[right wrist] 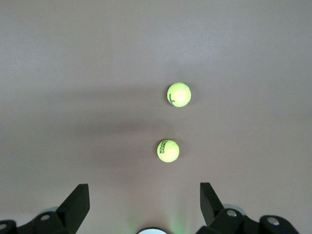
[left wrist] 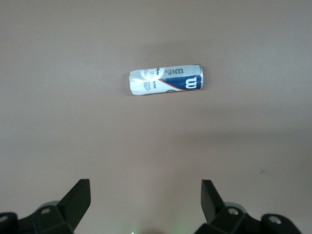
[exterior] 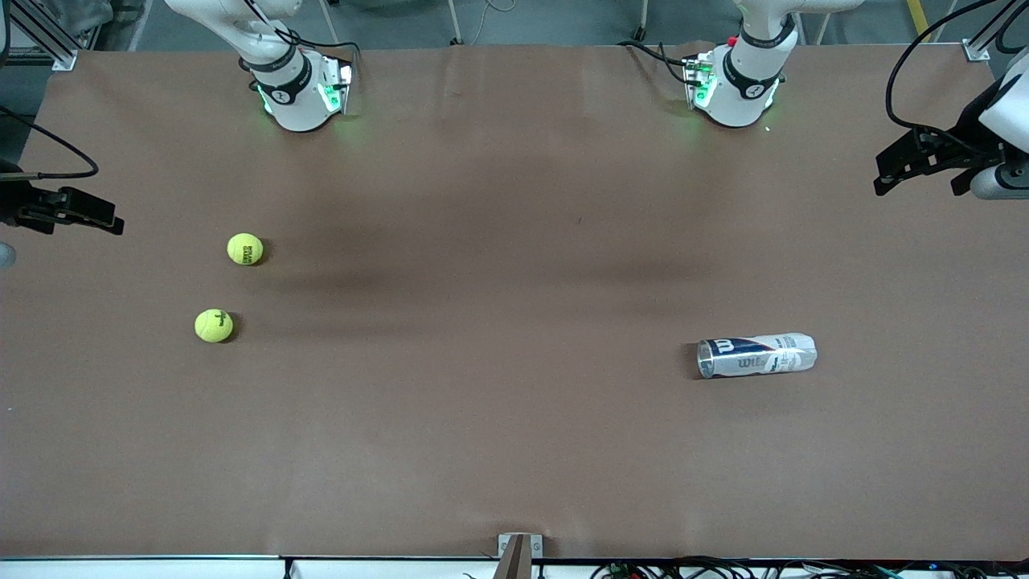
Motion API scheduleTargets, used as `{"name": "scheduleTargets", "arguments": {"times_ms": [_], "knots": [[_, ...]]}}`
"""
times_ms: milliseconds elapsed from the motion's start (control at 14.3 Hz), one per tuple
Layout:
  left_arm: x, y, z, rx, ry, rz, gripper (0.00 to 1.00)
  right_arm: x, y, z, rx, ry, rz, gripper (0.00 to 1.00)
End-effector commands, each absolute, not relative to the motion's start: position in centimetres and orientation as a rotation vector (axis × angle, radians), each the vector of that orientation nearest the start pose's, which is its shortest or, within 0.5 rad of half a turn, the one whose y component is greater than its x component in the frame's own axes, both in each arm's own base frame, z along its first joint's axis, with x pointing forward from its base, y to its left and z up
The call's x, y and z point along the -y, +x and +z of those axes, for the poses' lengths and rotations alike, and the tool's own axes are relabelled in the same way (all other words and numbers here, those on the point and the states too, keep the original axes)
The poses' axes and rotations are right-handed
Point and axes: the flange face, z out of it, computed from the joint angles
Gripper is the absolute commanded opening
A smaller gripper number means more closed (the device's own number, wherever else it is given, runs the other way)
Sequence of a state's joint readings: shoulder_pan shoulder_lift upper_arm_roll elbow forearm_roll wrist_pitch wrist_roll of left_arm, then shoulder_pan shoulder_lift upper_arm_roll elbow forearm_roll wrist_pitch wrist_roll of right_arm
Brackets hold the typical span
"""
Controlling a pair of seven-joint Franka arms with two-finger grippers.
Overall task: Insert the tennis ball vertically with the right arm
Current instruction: 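Reach the left gripper down to the lying Wilson tube and grasp it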
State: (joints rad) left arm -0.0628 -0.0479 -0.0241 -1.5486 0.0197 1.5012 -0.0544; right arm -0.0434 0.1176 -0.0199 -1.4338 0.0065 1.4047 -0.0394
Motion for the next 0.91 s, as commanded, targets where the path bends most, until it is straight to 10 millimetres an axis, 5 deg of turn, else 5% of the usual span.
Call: {"name": "scheduleTargets", "arguments": {"times_ms": [0, 279, 837], "knots": [[4.0, 53.2, 65.9, -0.071, -3.097, -0.021, 1.00, 3.0, 56.7, 61.6, -0.015, -3.128, 0.248, 1.00], [4.1, 55.9, 62.8, -0.085, -3.093, 0.050, 1.00, 1.8, 56.0, 62.0, -0.107, -3.134, 0.268, 1.00], [7.7, 62.7, 46.2, -0.333, -3.050, 0.267, 1.00, 3.4, 53.1, 64.7, -0.138, -3.133, 0.193, 1.00]]}}
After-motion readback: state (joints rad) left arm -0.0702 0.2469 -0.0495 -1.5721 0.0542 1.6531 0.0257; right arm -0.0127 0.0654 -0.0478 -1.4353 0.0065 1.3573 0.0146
